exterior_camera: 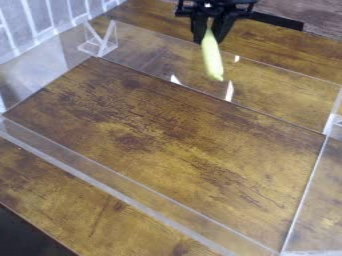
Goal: Move the green spoon to the left
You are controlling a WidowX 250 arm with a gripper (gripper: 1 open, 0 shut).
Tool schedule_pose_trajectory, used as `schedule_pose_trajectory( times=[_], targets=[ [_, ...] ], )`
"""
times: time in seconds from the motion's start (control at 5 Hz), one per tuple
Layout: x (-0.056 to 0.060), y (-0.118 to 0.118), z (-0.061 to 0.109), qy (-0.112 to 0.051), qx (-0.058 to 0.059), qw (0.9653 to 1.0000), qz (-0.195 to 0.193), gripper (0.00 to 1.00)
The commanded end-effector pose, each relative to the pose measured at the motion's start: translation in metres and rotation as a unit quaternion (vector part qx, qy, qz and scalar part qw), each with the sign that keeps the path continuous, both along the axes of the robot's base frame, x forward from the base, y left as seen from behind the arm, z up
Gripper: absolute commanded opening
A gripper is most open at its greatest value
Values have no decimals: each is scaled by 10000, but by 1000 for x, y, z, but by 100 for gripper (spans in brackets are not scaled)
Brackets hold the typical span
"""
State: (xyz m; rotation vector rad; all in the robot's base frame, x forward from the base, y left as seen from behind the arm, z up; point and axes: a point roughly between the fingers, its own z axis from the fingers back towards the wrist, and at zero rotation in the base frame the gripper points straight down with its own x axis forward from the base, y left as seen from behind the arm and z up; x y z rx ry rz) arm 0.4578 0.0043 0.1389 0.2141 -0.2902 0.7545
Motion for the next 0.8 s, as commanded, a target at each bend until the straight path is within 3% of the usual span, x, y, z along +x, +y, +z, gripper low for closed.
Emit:
schedule_pose_trajectory(
  times=[0.0,0.2,0.6],
  targets=[
    [1,-2,28,-397,83,9992,-21,0],
    [-2,5,25,-404,174,9990,52,0],
    [0,-4,33,-440,269,9985,205,0]
  ],
)
